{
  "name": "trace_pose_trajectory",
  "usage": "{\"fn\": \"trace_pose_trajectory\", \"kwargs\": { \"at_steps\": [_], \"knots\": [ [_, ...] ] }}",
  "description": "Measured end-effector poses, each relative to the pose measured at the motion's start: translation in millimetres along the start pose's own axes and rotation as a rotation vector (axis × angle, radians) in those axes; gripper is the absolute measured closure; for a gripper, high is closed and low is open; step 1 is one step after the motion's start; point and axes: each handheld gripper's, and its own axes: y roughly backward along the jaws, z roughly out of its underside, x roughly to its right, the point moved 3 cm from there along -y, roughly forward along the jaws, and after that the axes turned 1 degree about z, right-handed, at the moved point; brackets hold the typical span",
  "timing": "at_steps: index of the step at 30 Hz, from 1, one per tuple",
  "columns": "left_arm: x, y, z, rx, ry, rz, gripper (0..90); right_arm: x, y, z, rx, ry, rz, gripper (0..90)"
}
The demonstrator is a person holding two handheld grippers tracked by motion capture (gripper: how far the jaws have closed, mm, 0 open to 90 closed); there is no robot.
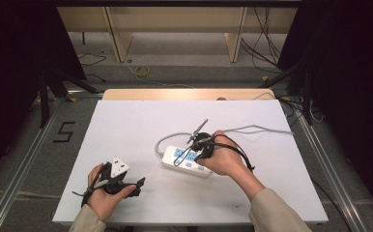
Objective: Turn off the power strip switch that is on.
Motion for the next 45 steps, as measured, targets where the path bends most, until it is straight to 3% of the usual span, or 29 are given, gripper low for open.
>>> {"fn": "trace_pose_trajectory", "kwargs": {
  "at_steps": [35, 45],
  "knots": [
    [-0.4, -0.4, 0.6, -0.004, -0.003, 0.001, 10.4, 2.2, -14.4, 4.5, -0.042, 0.016, 0.008, 90.0],
    [-0.8, -0.6, 0.8, -0.004, -0.002, 0.0, 10.4, 5.4, -19.5, 9.2, -0.049, -0.008, -0.003, 90.0]
  ]
}}
